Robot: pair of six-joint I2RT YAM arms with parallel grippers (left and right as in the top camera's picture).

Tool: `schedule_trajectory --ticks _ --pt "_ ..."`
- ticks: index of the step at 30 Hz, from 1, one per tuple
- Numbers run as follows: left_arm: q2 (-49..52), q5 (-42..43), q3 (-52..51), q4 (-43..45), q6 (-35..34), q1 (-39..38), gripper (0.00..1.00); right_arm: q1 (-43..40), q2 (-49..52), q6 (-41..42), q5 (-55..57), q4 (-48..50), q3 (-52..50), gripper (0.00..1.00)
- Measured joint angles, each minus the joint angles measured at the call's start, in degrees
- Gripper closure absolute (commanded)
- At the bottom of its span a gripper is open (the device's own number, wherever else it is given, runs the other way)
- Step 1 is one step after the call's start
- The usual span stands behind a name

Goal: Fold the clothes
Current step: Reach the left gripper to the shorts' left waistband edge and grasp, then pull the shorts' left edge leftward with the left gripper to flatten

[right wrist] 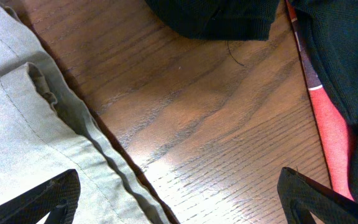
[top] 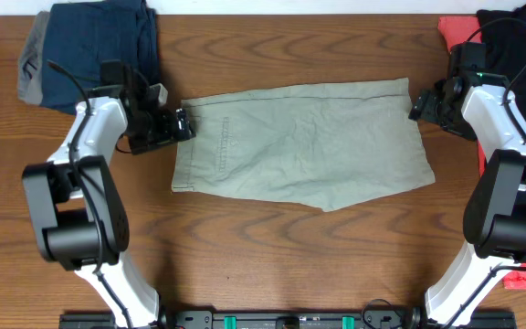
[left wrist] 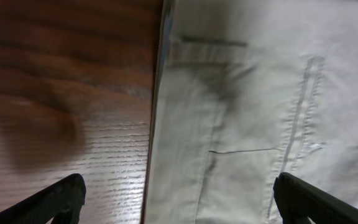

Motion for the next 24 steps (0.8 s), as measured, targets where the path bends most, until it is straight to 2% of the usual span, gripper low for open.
schedule_trajectory --ticks 4,19,22,24 --pt "2.80 1.40 0.33 -0.74 0.00 -0.22 0.02 0.00 0.00 0.00 0.00 0.00 0.00 0.01" --pt "2.91 8.57 -1.03 0.48 0.24 -2.45 0.00 0.00 0.00 0.00 0.00 0.00 0.00 0.01" --pt "2.43 9.01 -2.29 1.90 0.37 -3.93 0.14 0.00 0.00 0.00 0.00 0.00 0.00 0.01" --pt "2.43 9.44 -2.89 2.40 0.55 -4.70 0.33 0.00 0.00 0.00 0.02 0.00 0.00 0.01"
